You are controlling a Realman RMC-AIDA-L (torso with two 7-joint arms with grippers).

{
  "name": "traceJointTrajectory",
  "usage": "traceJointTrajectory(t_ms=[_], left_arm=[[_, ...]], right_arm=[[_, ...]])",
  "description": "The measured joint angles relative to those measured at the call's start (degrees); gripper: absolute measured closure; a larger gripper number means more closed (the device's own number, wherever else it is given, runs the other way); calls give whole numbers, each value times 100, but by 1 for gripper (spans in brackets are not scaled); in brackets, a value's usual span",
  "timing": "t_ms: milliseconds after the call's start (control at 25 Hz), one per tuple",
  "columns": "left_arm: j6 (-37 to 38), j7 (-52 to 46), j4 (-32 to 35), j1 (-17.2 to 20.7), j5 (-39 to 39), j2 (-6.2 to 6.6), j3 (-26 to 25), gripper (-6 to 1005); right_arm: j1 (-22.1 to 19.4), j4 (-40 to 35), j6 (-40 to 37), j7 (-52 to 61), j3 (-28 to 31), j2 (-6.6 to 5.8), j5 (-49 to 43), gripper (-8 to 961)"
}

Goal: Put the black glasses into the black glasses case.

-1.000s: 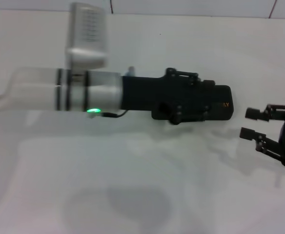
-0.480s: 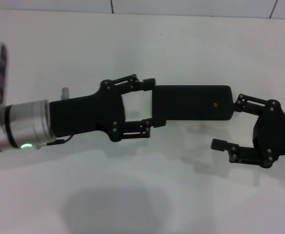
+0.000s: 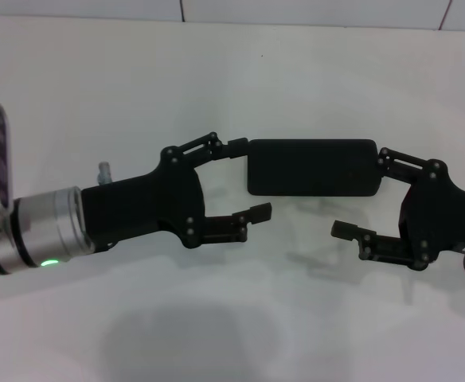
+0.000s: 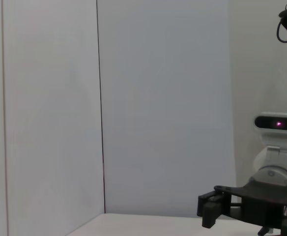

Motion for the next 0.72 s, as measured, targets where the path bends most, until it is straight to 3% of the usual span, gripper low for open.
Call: traceJointTrajectory(t_ms=[720], left_arm=[[-126,40,1,-18,-5,-66,-13,115]], right_arm=[[46,75,92,-20,-20,1,-42,217]])
